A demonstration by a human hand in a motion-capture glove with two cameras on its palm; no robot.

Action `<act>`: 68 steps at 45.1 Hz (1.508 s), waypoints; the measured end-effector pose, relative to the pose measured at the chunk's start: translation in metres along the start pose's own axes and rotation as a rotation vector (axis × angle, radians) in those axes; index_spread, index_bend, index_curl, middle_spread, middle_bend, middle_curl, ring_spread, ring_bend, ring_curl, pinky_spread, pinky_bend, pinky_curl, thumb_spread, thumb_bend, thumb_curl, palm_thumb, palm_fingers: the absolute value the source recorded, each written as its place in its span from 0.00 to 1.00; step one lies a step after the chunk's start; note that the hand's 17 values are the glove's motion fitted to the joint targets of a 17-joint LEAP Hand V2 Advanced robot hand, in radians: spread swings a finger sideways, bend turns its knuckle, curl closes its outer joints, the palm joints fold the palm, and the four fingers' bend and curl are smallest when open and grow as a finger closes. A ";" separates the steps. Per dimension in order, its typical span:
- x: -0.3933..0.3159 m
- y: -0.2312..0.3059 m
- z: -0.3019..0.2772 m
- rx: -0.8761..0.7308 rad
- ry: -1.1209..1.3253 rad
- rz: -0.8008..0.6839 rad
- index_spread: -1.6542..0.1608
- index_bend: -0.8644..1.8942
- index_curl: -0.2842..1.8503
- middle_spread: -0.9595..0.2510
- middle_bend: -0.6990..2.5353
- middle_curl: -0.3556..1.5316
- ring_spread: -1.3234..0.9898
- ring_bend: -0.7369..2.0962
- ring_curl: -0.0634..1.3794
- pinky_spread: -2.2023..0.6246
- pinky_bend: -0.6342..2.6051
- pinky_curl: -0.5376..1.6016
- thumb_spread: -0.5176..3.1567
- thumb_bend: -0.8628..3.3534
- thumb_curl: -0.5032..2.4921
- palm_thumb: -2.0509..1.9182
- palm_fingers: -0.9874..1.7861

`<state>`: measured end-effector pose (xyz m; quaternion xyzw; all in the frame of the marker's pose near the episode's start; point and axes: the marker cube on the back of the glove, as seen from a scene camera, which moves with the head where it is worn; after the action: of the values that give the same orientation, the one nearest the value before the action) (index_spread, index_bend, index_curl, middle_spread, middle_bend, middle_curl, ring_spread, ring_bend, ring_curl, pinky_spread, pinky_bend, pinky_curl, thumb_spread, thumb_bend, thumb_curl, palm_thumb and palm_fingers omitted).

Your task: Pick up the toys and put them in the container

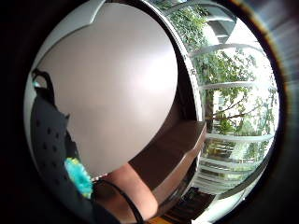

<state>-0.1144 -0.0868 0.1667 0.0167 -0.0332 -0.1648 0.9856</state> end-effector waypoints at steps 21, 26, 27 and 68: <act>-0.082 -0.162 -0.223 0.198 -0.101 -0.009 0.80 0.67 0.56 0.62 0.51 0.69 0.43 0.67 0.54 0.66 0.51 0.48 0.37 0.23 0.44 0.66 0.76; -0.118 -0.197 -0.235 0.200 -0.112 -0.081 0.80 0.67 0.57 0.63 0.51 0.69 0.43 0.67 0.54 0.66 0.51 0.48 0.36 0.23 0.45 0.66 0.76; -0.126 -0.202 -0.236 0.193 -0.128 -0.057 0.80 0.67 0.58 0.63 0.52 0.69 0.44 0.67 0.54 0.66 0.51 0.48 0.35 0.23 0.46 0.66 0.76; -0.227 -0.272 -0.167 -0.319 -0.056 0.017 0.81 0.32 0.48 0.69 0.30 0.58 0.48 0.56 0.46 0.72 0.61 0.51 0.44 0.20 0.43 0.57 0.20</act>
<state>-0.4045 -0.2661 -0.0253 -0.1450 -0.0343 -0.1599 0.9758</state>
